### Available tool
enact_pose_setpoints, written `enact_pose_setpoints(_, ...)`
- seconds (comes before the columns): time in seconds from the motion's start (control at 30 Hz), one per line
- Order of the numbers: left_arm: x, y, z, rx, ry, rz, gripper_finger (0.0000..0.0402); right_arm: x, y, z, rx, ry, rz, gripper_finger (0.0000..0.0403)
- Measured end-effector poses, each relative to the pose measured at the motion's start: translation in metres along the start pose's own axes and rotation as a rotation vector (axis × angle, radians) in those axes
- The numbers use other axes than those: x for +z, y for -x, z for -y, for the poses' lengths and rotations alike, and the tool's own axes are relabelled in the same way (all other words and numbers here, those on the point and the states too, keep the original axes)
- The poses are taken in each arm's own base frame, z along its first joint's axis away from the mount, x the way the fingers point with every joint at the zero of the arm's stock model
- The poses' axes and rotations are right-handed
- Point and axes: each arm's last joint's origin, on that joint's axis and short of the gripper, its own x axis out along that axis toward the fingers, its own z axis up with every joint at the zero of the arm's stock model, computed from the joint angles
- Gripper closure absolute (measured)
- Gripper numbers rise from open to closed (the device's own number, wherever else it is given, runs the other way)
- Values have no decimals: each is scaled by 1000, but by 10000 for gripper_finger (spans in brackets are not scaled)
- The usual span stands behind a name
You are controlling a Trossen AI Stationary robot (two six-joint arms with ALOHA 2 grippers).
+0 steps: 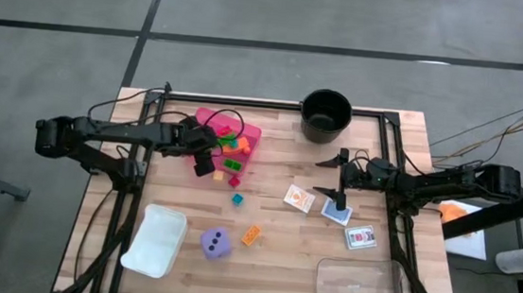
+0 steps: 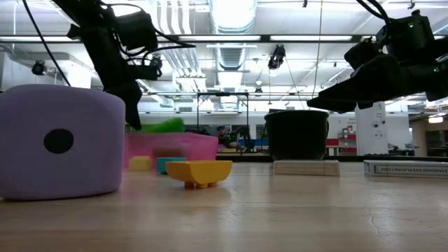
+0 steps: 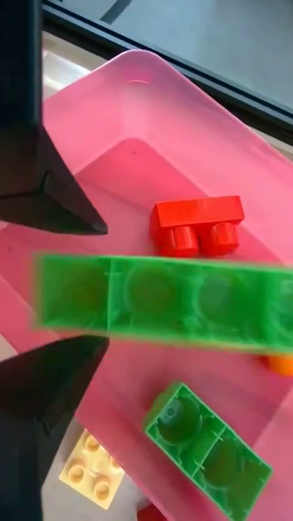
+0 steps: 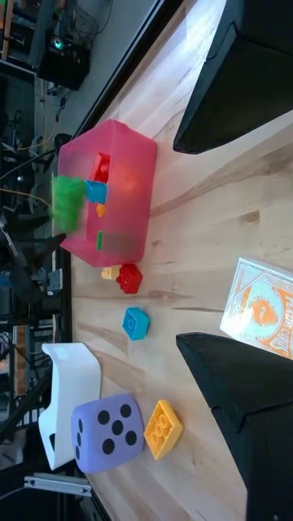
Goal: Pick & Place Toys
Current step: Put the green game piece into the red bin, then put the bottom yellow game piece into the red bin
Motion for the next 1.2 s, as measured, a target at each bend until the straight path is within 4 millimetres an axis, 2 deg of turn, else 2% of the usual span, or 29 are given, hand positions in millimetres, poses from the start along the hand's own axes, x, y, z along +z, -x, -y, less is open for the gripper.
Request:
enact_pose_setpoints(0.2,-1,0,0,2,-3,-7,140,0,0,0,0,0,0,25)
enact_pose_setpoints(0.4,4,1,1,-1,8,48,129,0,0,0,0,0,0,25)
enact_pose_setpoints(0.53,16,5,8,-37,-8,181,128,0,0,0,0,0,0,25)
enact_pose_setpoints(0.73,31,10,29,-175,-62,510,128,2,0,0,0,2,22,25)
enact_pose_setpoints(0.97,21,2,39,-342,-54,675,128,6,0,0,6,3,59,25)
enact_pose_setpoints(1.2,7,-5,46,-429,19,650,128,8,0,0,7,3,82,25)
